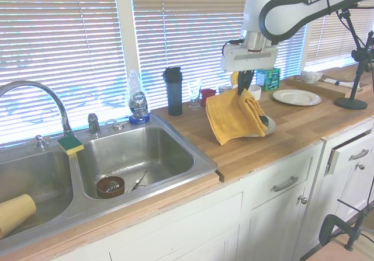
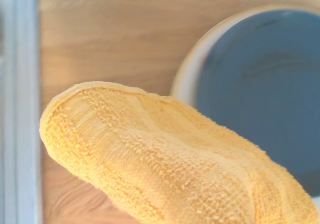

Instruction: Wipe the blue plate in counterclockwise motion

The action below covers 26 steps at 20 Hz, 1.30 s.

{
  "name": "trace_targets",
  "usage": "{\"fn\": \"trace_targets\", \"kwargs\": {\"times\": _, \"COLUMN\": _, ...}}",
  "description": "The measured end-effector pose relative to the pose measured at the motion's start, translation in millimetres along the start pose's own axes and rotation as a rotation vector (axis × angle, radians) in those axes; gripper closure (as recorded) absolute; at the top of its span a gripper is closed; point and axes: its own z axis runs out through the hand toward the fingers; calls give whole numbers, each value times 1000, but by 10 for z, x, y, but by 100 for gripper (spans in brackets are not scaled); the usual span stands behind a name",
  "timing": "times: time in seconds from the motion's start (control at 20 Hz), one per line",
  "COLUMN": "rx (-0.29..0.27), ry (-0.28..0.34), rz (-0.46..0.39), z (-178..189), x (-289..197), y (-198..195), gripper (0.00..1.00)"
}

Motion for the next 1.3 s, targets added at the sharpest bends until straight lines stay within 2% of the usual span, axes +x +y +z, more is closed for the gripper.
{"fn": "trace_targets", "kwargs": {"times": 0.4, "rx": 11, "ry": -66, "rz": 67, "z": -139, "x": 877, "y": 146, "gripper": 100}}
{"fn": "trace_targets", "kwargs": {"times": 0.9, "rx": -14, "ry": -138, "rz": 138, "z": 220, "x": 1817, "y": 261, "gripper": 100}}
{"fn": "trace_targets", "kwargs": {"times": 1.1, "rx": -31, "ry": -149, "rz": 144, "z": 377, "x": 1921, "y": 263, "gripper": 100}}
{"fn": "trace_targets", "kwargs": {"times": 1.3, "rx": -41, "ry": -148, "rz": 94, "z": 470, "x": 1663, "y": 126, "gripper": 100}}
